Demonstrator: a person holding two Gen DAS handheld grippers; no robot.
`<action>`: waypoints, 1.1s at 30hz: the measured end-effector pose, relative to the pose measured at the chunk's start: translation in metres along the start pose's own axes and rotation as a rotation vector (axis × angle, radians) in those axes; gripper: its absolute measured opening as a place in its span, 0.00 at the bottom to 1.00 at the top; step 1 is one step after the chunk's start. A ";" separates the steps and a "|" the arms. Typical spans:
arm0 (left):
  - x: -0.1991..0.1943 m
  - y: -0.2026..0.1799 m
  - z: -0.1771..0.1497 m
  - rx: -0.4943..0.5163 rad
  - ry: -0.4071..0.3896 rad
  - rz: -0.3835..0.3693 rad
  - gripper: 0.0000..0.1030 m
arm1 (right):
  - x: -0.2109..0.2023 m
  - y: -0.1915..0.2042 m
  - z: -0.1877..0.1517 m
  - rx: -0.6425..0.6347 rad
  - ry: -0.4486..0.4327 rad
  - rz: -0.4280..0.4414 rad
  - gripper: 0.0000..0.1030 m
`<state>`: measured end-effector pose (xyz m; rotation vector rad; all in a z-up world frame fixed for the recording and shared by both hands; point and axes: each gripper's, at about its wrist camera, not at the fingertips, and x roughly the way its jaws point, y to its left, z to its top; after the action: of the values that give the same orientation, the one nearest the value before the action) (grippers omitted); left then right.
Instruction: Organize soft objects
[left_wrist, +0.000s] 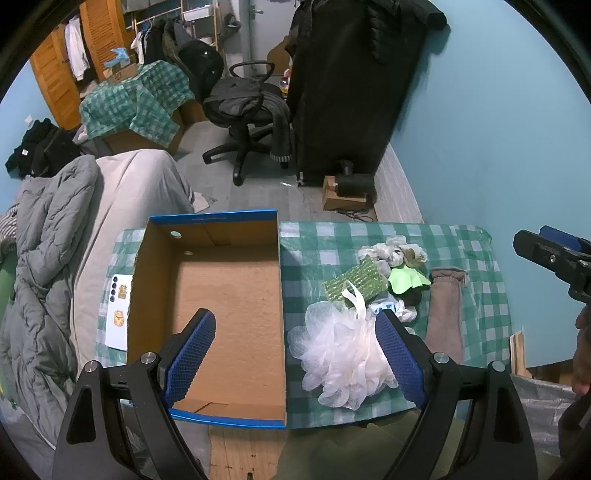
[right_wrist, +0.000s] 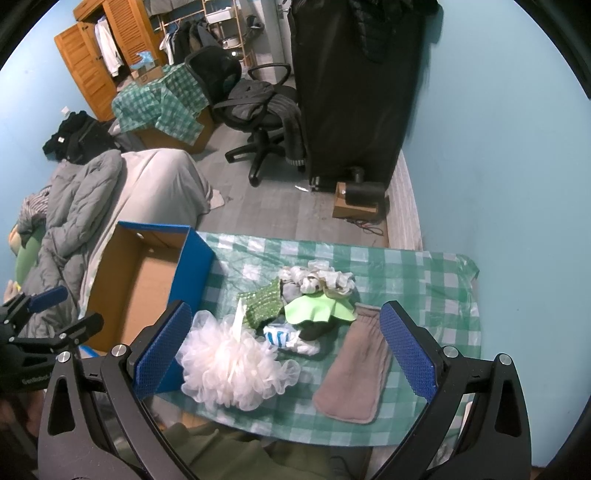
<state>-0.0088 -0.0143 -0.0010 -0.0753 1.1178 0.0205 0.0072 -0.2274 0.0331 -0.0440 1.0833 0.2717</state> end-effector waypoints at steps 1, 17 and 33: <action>0.000 -0.001 -0.001 0.000 0.002 0.001 0.87 | 0.000 0.000 0.000 -0.001 0.000 0.001 0.98; 0.000 -0.001 0.001 0.000 0.004 0.000 0.87 | 0.001 -0.001 0.002 -0.001 0.003 0.003 0.98; 0.002 -0.006 0.000 0.002 0.007 -0.002 0.87 | 0.003 -0.002 0.003 -0.003 0.007 0.002 0.98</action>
<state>-0.0078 -0.0203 -0.0031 -0.0745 1.1249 0.0177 0.0112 -0.2285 0.0320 -0.0463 1.0895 0.2752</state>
